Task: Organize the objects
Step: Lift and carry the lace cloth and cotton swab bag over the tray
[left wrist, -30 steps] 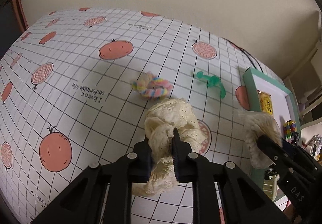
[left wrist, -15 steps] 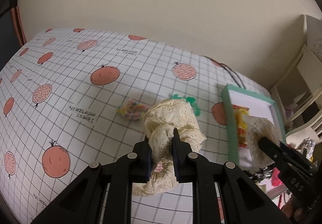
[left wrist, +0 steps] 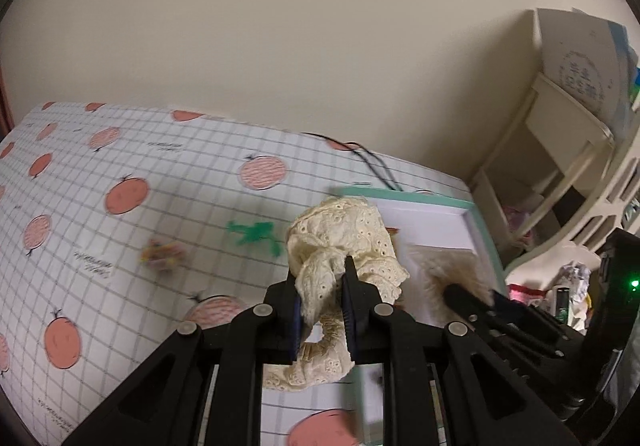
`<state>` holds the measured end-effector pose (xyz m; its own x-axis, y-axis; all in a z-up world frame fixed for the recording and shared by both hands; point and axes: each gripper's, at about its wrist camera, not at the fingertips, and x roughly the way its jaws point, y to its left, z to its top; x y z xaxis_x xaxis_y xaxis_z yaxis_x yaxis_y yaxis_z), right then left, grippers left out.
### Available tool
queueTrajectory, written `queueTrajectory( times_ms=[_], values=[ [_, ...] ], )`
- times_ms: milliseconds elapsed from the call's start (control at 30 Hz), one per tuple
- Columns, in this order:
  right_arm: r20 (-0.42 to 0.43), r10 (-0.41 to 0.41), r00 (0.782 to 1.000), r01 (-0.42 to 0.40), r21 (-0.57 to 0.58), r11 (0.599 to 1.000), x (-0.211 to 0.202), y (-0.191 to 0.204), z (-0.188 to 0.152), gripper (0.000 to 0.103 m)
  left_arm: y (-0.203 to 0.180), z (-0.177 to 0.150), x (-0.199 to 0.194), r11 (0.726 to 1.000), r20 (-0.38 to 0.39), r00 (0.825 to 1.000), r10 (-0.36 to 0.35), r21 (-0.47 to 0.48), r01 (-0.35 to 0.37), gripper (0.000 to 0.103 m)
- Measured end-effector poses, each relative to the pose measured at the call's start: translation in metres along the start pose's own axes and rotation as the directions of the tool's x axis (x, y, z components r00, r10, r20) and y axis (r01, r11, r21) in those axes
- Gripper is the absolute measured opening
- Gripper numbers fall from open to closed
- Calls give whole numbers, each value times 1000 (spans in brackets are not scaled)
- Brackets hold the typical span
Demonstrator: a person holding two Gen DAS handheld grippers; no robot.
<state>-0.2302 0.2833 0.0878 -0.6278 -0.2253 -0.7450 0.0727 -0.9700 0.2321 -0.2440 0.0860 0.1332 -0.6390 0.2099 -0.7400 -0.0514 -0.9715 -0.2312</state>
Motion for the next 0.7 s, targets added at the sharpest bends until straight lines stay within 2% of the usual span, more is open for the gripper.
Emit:
queueTrajectory(
  times_ms=[333, 700],
  values=[
    [63, -65, 996, 64, 28, 998, -18, -30, 9, 41, -40, 5, 9, 997, 15, 997, -71, 31, 70, 18],
    [43, -93, 995, 90, 64, 994, -10, -48, 6, 41, -61, -2, 30, 990, 0, 991, -131, 42, 131, 18]
  ],
)
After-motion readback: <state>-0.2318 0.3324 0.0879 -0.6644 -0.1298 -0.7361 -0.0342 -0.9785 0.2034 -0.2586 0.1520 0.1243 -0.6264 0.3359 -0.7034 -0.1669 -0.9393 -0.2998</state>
